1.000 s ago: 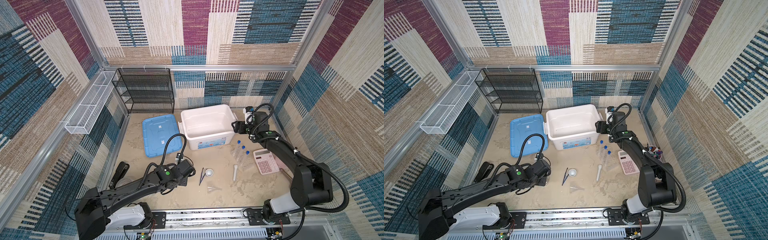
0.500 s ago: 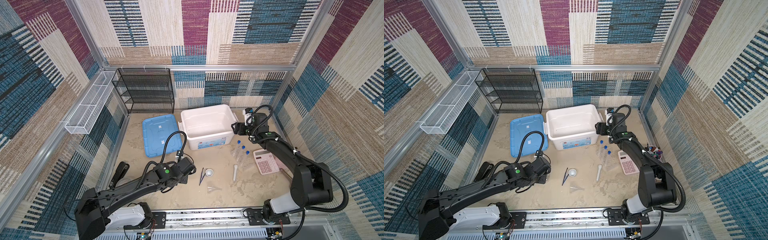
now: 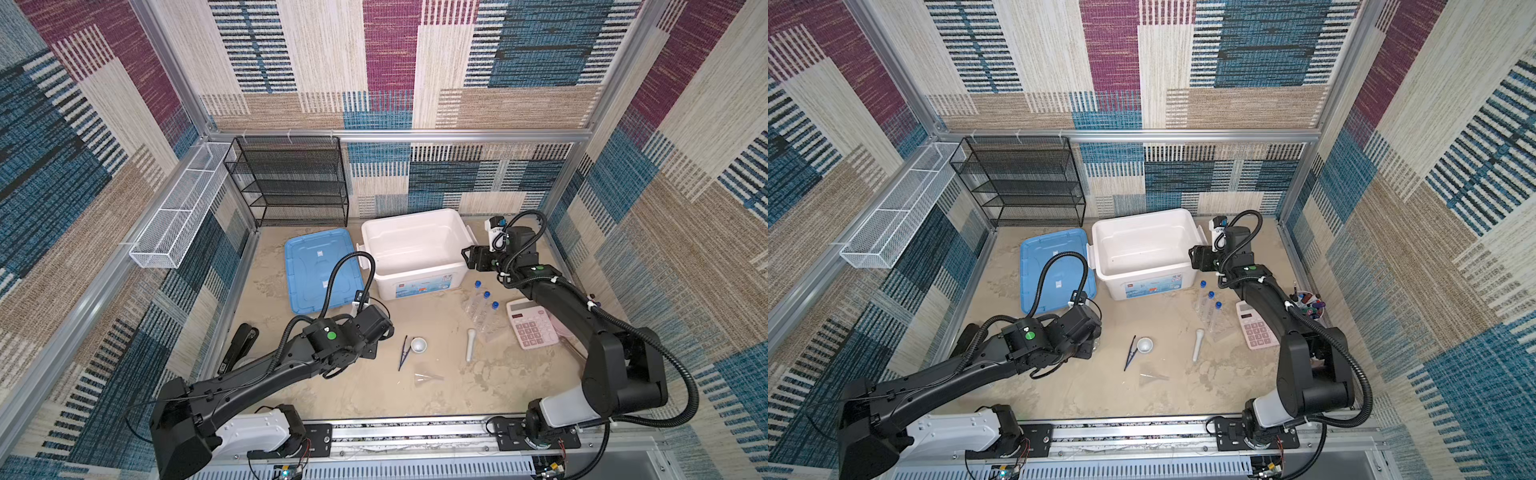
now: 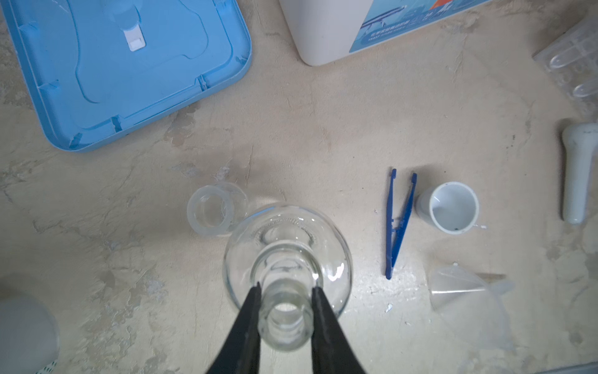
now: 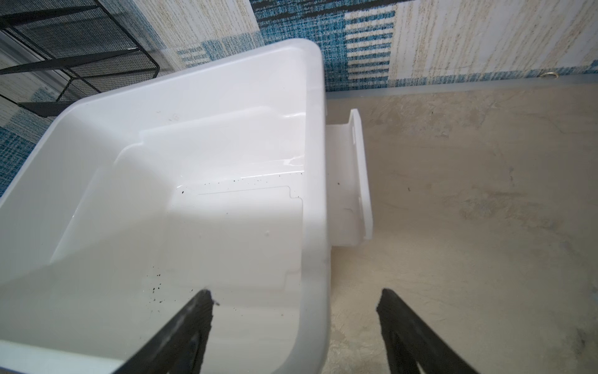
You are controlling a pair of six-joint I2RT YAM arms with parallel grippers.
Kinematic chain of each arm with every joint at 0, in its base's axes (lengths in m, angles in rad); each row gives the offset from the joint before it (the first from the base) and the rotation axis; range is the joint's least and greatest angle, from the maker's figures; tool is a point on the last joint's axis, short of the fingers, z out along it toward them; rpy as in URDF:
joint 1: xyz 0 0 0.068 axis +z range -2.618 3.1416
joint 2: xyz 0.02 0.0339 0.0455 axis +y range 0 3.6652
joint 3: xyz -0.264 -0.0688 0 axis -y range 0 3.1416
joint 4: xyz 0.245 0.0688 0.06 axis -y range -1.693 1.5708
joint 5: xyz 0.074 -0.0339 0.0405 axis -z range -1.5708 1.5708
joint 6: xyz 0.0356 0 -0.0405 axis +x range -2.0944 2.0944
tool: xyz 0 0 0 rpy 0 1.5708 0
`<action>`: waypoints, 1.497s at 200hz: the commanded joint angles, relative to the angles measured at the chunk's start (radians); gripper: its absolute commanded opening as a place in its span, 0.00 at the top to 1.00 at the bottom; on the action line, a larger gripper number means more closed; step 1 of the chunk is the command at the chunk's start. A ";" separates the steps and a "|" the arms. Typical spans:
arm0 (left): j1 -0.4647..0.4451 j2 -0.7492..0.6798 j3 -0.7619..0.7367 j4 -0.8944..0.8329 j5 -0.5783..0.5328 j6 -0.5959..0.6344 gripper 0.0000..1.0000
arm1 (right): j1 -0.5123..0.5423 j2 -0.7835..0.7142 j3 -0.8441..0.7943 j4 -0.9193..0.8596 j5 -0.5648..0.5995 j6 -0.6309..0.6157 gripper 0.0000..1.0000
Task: Organize the chemistry lab equipment
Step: 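Lift the glass flask by its neck with the left gripper, then carry the flask with the left gripper over the white bin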
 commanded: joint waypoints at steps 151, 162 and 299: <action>0.101 0.020 0.237 -0.102 0.001 0.143 0.79 | -0.001 0.017 0.025 0.016 -0.065 0.034 0.18; 0.114 0.027 0.265 -0.110 0.006 0.159 0.79 | -0.001 0.019 0.026 0.014 -0.068 0.038 0.18; 0.266 0.239 0.673 -0.127 0.102 0.397 0.80 | -0.001 0.044 0.046 0.007 -0.077 0.105 0.19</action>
